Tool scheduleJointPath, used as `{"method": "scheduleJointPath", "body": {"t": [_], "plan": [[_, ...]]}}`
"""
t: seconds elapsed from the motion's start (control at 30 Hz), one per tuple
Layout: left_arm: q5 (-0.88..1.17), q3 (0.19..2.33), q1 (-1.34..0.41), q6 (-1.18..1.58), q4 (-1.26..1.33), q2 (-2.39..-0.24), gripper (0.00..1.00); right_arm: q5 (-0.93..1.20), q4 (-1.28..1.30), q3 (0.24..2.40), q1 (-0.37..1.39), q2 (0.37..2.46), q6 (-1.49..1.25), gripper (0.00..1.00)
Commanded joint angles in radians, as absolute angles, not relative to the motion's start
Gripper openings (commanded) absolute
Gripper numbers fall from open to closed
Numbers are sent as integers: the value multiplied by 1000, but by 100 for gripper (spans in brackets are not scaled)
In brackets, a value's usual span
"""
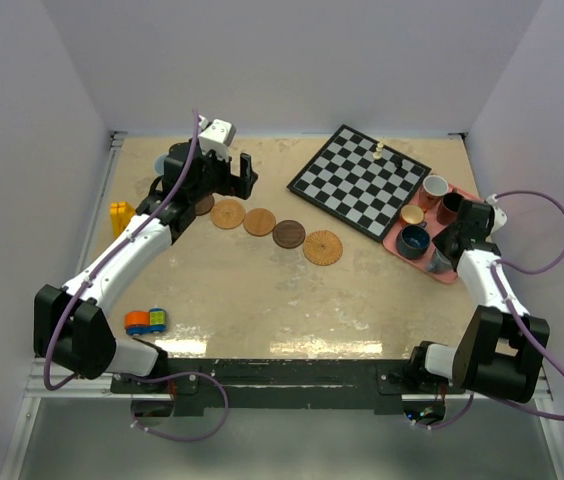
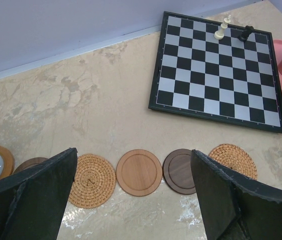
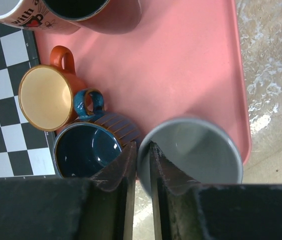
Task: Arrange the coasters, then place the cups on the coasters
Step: Pick up the cup at the center of the board.
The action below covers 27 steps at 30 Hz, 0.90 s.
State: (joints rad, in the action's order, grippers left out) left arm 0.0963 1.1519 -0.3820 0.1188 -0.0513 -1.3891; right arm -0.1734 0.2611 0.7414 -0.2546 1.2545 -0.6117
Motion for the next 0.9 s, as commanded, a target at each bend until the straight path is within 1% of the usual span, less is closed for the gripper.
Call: {"method": "scheduleJointPath", "body": {"t": [0.0, 0.03, 0.07, 0.17, 0.23, 0.27, 0.43, 0.67, 0.77, 0.87], "plan": [[97, 1170, -382, 103, -41, -1356, 99, -189, 215, 745, -253, 1247, -604, 10], [98, 1169, -382, 100, -40, -1355, 99, -189, 216, 749, -255, 1247, -604, 3], [98, 1169, -382, 97, -38, -1353, 99, -189, 219, 753, -255, 1247, -603, 0], [113, 1163, -383, 87, -29, -1345, 97, -204, 229, 776, -255, 1236, -594, 0], [142, 1147, -383, 74, -17, -1335, 90, -221, 242, 801, -253, 1224, -577, 0], [156, 1137, -383, 68, 27, -1327, 88, -230, 247, 817, -253, 1217, -569, 0], [189, 1118, -383, 40, 61, -1307, 90, -267, 284, 917, -253, 1164, -523, 0], [242, 1101, -391, 5, 87, -1270, 90, -218, 321, 1066, -232, 1104, -495, 0], [245, 1089, -409, -37, 103, -1244, 89, -199, 325, 1124, -132, 1124, -529, 0], [189, 1069, -468, -69, 110, -1227, 89, -245, 296, 1160, 74, 1167, -590, 0]]}}
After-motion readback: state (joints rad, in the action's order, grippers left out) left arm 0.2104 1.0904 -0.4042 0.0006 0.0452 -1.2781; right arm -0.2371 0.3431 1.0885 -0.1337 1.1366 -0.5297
